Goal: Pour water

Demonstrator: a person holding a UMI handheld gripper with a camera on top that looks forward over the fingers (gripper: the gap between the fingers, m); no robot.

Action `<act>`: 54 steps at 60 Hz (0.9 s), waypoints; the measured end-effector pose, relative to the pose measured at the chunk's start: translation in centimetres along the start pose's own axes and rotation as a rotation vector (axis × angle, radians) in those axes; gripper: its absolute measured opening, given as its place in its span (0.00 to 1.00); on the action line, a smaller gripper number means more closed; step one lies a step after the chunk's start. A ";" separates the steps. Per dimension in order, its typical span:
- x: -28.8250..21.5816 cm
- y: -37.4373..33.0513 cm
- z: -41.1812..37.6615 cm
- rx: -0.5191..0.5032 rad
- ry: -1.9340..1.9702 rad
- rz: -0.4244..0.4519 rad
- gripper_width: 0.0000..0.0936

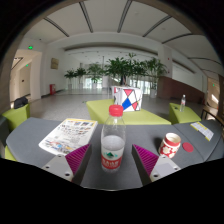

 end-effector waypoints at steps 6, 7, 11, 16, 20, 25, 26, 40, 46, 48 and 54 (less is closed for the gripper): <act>-0.6 4.2 0.0 0.012 0.035 -0.027 0.85; -0.6 4.8 0.1 0.016 0.036 -0.032 0.84; -0.7 6.8 0.2 0.027 0.032 -0.052 0.78; -0.5 8.2 0.2 0.032 0.026 -0.062 0.61; -0.6 8.5 0.1 0.024 0.023 -0.038 0.53; -0.9 8.5 -0.1 0.029 0.014 -0.013 0.45; -0.8 8.5 0.0 0.032 0.016 -0.006 0.43; -1.8 6.9 0.0 -0.017 0.041 0.039 0.35; -4.9 4.6 -0.4 -0.109 0.084 0.107 0.35; -6.3 3.7 -0.1 -0.153 0.114 0.133 0.35; -10.5 0.7 0.5 -0.325 0.266 0.197 0.35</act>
Point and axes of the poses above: the point between the fingertips, and its own axes, seen from behind it with the camera up: z to the right, x down, y forward, the way the camera looks, the point moved 4 cm from there along -y, backward, against the way the camera looks, and after that the axes turned 12 degrees about -z, right-handed, at the moved point
